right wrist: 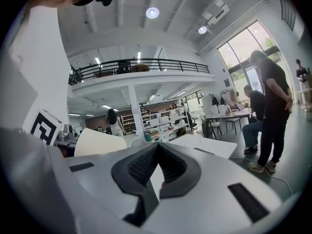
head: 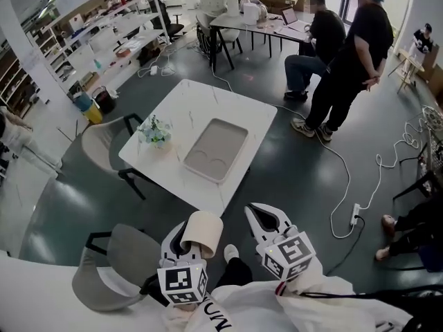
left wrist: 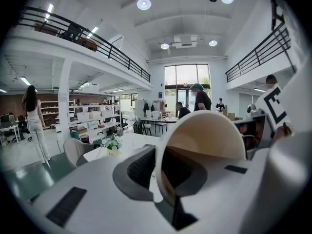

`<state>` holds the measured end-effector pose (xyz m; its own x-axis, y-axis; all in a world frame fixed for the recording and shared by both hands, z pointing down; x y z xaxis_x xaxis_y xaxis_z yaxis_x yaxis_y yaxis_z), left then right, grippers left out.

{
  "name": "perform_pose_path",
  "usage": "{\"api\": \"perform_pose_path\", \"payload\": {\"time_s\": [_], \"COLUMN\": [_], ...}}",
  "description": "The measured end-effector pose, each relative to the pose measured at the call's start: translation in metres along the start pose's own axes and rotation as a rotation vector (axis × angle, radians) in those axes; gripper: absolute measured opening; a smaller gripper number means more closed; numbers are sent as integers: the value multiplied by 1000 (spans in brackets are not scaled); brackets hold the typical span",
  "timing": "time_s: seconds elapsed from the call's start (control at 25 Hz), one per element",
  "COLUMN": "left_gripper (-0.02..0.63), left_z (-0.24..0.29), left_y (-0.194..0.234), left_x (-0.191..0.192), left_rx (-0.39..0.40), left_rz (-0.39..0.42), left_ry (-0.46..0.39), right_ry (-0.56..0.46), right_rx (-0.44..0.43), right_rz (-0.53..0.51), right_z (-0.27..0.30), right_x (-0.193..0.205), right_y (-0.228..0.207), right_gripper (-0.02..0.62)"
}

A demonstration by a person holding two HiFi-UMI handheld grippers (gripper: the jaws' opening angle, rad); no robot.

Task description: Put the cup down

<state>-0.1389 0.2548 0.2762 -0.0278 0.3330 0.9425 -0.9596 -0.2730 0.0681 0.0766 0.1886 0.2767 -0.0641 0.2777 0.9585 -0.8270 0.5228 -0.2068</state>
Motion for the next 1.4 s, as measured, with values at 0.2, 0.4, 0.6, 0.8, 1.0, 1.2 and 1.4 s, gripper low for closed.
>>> {"api": "perform_pose_path", "payload": {"time_s": [0.2,0.4,0.6,0.8,1.0,1.2,1.4], "left_gripper": [46,46,46,46,46,46,46], "left_z": [31,56,73,84,90,93,98], "left_y": [37,71,98,114,118,119,119], "left_x": [-9,-13,-19,-23,-22,-25,-27], "left_rx": [31,56,77,89,100,101,86], "left_rz": [-8,-8,-10,-20,-28,-34,-35], "left_ry": [18,21,26,35,42,47,55], "right_ry": [16,20,31,48,59,65,70], "right_rx": [21,41,63,80,91,89,77], "right_rz": [-14,-18,-19,-23,-19,-19,-15], "right_z": [45,85,115,129,136,140,145], "right_x": [-9,-12,-16,-20,-19,-22,-22], "right_y": [4,8,14,16,15,12,7], "right_gripper": [5,5,5,5,5,5,3]}}
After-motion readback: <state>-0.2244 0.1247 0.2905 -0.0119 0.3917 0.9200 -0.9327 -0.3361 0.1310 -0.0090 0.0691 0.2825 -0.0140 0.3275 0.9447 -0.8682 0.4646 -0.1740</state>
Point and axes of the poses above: the fingertips, and each gripper's own axes: z forward along the fingers, y to its left, x out of its underside, the point moved 8 cm from there along -z, backward along the fingers, and after that the axes turned 9 degrees about x, right-handed, at the moved point
